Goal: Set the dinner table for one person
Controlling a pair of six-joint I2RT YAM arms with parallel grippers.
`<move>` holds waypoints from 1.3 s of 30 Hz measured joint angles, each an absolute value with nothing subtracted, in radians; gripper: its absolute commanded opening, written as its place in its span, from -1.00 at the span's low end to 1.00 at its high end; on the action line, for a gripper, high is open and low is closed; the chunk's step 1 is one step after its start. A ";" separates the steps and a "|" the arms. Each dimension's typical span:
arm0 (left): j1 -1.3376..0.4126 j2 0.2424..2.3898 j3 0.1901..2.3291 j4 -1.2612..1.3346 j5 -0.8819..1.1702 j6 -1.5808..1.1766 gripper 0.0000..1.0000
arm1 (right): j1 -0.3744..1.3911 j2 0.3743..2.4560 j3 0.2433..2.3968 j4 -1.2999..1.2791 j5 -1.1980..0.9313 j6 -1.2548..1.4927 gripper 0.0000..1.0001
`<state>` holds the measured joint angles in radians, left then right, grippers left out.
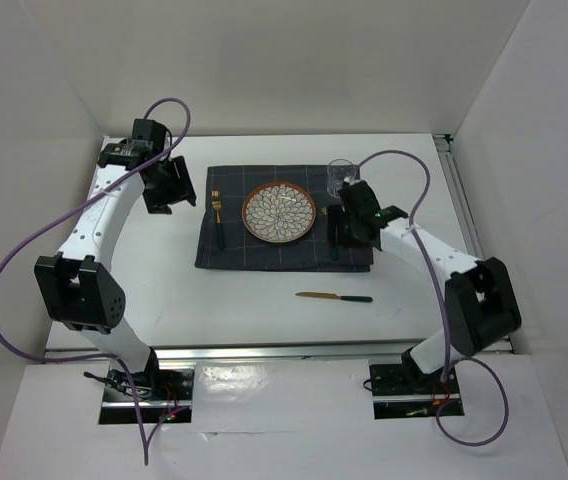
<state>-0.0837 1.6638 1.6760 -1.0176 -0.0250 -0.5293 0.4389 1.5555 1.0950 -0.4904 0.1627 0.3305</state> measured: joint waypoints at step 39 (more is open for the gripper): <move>-0.222 1.580 1.660 -1.032 -0.029 -0.558 0.48 | 0.728 1.428 0.781 -0.584 -0.130 0.527 0.90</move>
<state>-0.2222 1.5799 1.6604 -1.0325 -0.0292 -0.5575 0.7280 1.4284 0.7815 -0.5842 -0.1303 0.5274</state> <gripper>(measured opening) 0.742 0.948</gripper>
